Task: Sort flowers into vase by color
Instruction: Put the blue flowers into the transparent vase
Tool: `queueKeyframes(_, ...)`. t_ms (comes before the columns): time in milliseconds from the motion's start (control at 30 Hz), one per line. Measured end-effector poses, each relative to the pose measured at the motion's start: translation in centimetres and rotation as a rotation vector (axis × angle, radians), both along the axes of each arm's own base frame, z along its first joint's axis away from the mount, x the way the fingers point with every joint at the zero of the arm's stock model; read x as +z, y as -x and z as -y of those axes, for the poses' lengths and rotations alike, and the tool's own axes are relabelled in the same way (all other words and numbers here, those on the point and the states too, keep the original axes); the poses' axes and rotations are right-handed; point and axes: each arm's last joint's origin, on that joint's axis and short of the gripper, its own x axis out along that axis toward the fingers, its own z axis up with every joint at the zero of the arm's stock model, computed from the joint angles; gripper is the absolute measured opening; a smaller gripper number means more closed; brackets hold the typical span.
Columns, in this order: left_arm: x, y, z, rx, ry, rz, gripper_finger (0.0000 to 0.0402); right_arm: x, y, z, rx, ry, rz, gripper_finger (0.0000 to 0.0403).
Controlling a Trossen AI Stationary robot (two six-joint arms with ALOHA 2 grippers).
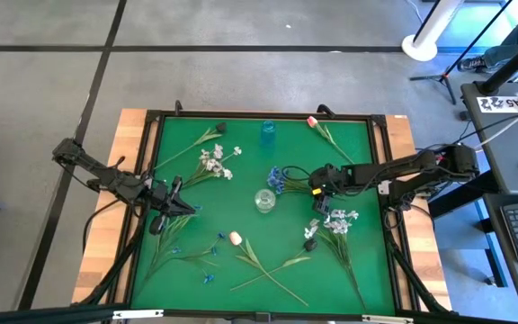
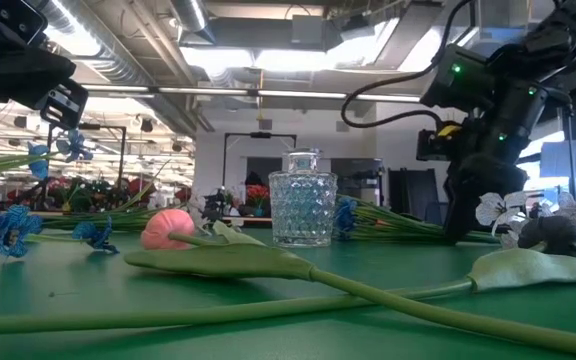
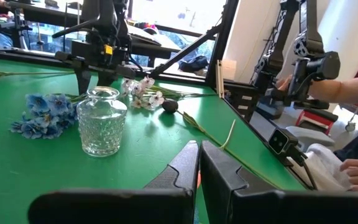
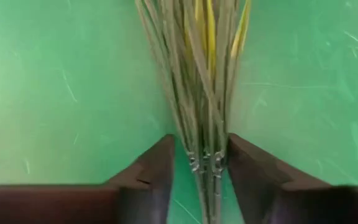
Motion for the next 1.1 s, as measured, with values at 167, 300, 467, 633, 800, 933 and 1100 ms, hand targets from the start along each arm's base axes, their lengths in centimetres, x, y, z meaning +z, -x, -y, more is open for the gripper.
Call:
queueKeyframes(167, 0.0, 0.0, 0.0, 0.000, 0.000, 0.000, 0.0013, 0.3, 0.0, 0.0, -0.007, 0.017, 0.011, 0.0028)
queueKeyframes(300, 0.0, 0.0, 0.0, 0.000, 0.000, 0.000, 0.0013, 1.4, -0.1, 0.1, -0.030, 0.051, 0.039, 0.0022)
queueKeyframes(467, 0.0, 0.0, 0.0, 0.000, 0.000, -0.001, 0.0013, 5.6, -0.1, 0.4, -0.066, 0.143, 0.229, 0.0013)
queueKeyframes(633, 0.0, 0.0, 0.0, 0.000, 0.000, 0.000, 0.0013, 10.2, 0.8, 0.3, -0.059, 0.170, 0.514, 0.0013)
queueKeyframes(800, 0.0, 0.0, 0.0, 0.000, 0.000, 0.000, 0.0013, 14.0, 0.4, -0.5, 0.059, 0.152, 0.873, 0.0013)
queueKeyframes(933, 0.0, 0.0, 0.0, 0.000, 0.000, 0.000, 0.0013, 15.4, -0.9, -1.8, 0.190, 0.154, 1.088, 0.0013)
queueKeyframes(1100, 0.0, 0.0, 0.0, 0.000, 0.000, 0.000, 0.0013, 15.1, -3.4, -3.8, 0.312, 0.188, 1.263, 0.0013)
